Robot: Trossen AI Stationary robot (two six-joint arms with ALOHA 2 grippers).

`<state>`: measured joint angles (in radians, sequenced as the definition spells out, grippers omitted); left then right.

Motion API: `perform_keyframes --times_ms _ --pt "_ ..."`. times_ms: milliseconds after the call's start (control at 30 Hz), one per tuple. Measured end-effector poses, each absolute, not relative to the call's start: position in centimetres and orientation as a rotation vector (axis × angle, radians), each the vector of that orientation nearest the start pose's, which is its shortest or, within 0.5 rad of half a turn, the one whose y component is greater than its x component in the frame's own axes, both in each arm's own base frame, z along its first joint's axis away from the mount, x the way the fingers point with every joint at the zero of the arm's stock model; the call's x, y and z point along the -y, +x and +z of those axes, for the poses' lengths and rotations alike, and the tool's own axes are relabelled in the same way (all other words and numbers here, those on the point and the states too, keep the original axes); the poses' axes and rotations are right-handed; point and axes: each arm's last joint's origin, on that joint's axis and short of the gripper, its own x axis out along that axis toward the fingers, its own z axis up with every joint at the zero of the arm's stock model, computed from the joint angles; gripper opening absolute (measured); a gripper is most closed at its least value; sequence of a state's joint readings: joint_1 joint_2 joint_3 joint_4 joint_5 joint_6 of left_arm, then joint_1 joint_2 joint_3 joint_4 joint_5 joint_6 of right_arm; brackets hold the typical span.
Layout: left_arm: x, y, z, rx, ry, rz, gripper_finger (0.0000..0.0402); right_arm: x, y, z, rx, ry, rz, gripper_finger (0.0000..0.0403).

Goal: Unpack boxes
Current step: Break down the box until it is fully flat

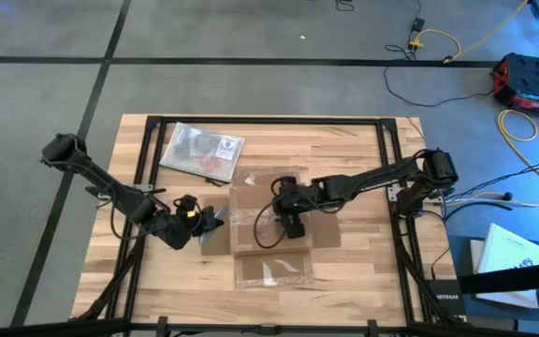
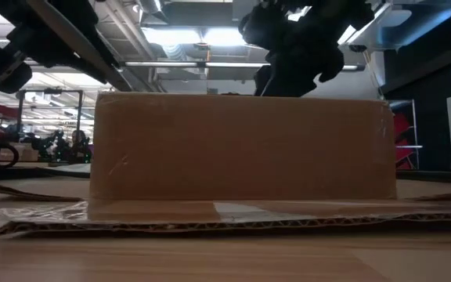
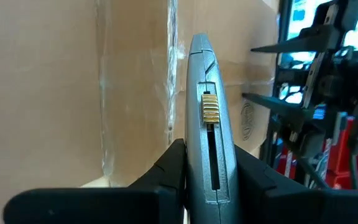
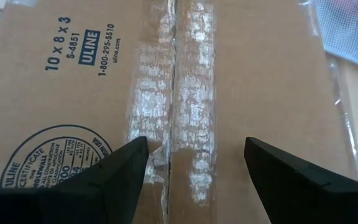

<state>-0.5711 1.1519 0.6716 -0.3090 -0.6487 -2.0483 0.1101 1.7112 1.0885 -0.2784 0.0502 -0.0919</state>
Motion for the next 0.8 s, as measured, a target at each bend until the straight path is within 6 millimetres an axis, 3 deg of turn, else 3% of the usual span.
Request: perform_keyframes --times_ms 800 --pt "9.9 19.62 21.64 -0.358 -1.541 0.697 0.0059 -3.72 34.77 19.35 -0.909 -0.139 0.089 0.0257"
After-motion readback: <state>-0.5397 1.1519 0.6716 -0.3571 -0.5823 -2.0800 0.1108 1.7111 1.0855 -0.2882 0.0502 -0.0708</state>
